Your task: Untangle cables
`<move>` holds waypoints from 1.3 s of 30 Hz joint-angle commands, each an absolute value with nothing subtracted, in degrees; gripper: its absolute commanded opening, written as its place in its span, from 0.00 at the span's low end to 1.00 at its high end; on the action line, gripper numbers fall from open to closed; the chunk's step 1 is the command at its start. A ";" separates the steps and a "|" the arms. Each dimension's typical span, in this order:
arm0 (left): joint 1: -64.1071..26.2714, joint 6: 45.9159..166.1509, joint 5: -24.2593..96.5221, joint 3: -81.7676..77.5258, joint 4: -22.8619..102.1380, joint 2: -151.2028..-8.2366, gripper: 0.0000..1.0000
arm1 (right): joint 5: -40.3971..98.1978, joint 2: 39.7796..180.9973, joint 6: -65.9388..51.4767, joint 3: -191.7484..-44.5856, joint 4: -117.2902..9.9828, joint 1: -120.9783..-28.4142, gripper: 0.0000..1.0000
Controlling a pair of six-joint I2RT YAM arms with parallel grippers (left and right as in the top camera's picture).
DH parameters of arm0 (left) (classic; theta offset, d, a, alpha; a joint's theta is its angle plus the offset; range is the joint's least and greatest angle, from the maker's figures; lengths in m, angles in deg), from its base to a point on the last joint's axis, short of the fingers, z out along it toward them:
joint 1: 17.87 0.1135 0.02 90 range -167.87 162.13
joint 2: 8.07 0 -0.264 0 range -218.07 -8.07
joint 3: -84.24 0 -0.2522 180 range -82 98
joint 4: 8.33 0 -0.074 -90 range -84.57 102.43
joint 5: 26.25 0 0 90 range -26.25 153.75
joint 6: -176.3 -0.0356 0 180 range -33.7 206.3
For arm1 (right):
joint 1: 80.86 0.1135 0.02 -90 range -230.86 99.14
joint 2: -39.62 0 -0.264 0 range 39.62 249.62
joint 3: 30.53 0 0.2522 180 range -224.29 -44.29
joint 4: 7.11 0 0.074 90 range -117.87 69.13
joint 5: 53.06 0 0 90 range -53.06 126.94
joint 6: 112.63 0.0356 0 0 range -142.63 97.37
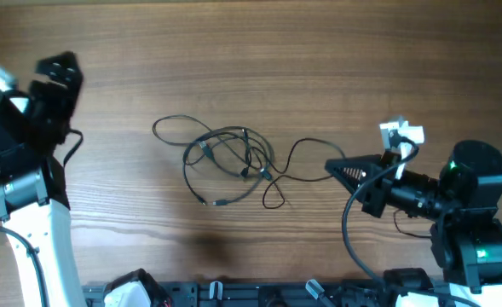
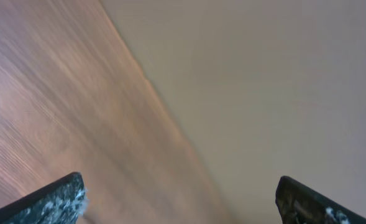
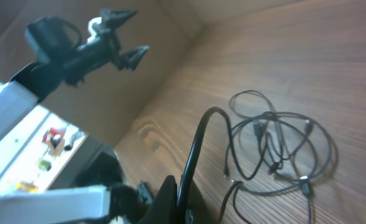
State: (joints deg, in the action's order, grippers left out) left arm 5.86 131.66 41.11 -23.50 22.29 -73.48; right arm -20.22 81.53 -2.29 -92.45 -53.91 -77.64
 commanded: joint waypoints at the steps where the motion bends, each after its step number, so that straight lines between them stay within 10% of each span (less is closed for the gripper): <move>1: 1.68 113.24 30.32 -23.39 31.10 -72.80 1.00 | -14.15 81.92 4.75 -93.20 -51.28 -77.70 0.05; 21: -22.91 97.00 30.56 -23.87 48.87 -73.87 1.00 | 18.46 111.58 -1.31 -167.40 -77.10 -77.72 0.05; 32: -22.91 97.00 30.60 -23.87 48.46 -73.87 1.00 | 71.60 114.49 -7.56 -170.59 -87.11 -77.72 0.04; 39: -22.91 97.00 30.58 -23.87 47.91 -76.39 1.00 | 80.93 126.29 -8.91 -170.55 -91.85 -89.57 0.04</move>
State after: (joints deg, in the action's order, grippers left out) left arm -22.64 98.33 31.26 -23.41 48.20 -74.44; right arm 78.42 122.92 -7.76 -170.18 -91.54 -81.83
